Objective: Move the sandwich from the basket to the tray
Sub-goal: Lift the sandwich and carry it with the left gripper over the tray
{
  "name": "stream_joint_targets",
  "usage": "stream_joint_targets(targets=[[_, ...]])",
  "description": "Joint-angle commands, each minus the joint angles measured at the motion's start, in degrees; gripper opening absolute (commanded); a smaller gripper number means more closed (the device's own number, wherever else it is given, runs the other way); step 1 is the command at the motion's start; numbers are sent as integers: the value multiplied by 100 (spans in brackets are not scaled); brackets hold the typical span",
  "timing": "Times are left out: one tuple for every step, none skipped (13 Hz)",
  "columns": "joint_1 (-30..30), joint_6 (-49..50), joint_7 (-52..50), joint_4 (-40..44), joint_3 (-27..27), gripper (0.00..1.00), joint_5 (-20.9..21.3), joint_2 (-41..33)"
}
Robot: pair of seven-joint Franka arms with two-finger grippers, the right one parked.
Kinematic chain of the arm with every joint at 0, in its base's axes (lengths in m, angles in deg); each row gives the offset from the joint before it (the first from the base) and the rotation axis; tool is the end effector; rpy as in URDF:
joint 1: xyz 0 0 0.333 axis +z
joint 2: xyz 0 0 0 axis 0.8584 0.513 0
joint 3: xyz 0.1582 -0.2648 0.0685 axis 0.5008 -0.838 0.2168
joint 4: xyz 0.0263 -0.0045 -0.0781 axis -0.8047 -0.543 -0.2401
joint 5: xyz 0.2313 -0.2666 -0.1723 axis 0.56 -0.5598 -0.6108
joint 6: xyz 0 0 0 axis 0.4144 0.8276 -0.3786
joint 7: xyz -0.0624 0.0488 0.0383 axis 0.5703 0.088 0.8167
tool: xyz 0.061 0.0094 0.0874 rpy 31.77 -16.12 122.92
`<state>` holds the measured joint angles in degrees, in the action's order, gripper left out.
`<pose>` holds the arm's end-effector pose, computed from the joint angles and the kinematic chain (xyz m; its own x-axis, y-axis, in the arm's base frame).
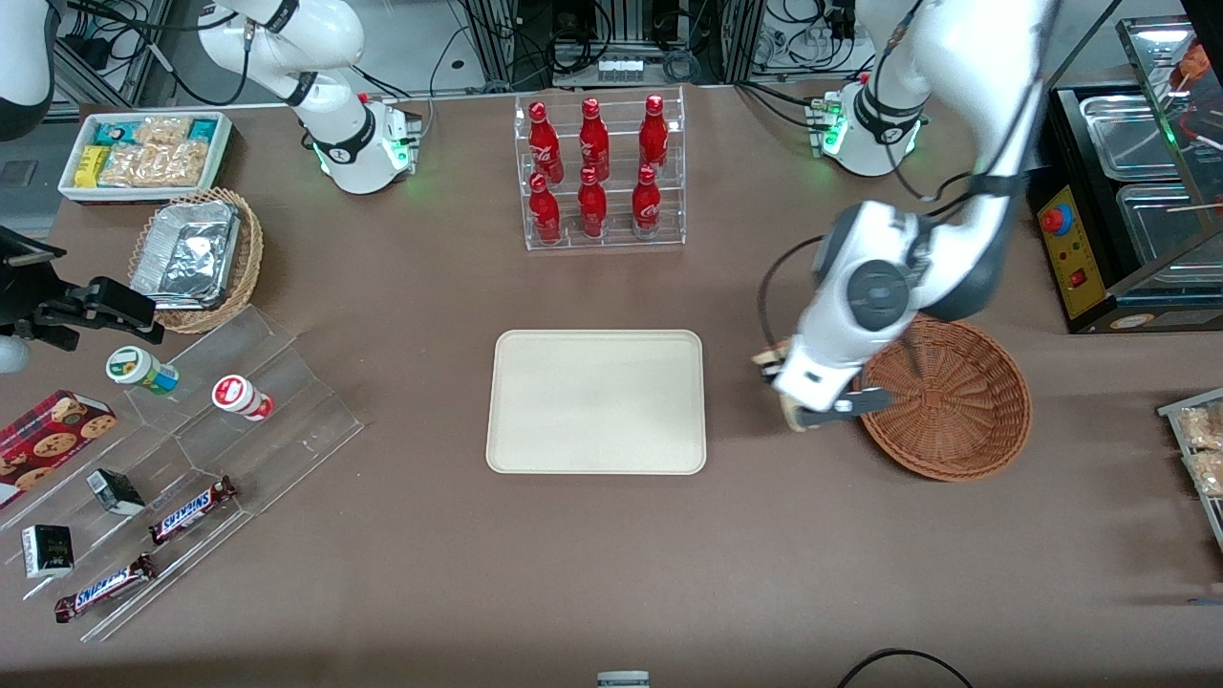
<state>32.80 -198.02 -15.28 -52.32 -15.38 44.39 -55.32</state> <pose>0.5602 -0.2922 0.3189 0.9830 0.1590 -0.0923 0.1573 -0.9872 -0.0250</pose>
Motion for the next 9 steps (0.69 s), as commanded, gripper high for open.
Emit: stream_joint_targets(targets=[[-608, 66, -34, 708, 105, 12, 60, 630], [-731, 66, -43, 840, 105, 12, 51, 719], [-820, 66, -78, 964, 105, 12, 42, 789], [-873, 66, -70, 1078, 105, 13, 16, 903], [-986, 66, -44, 1253, 96, 14, 7, 1087], [-1153, 66, 9, 1342, 96, 15, 24, 1245], [-1268, -39, 96, 1343, 105, 17, 42, 1343], [-1251, -309, 506, 1343, 96, 18, 68, 1387], [-1242, -451, 867, 1334, 96, 18, 25, 1457]])
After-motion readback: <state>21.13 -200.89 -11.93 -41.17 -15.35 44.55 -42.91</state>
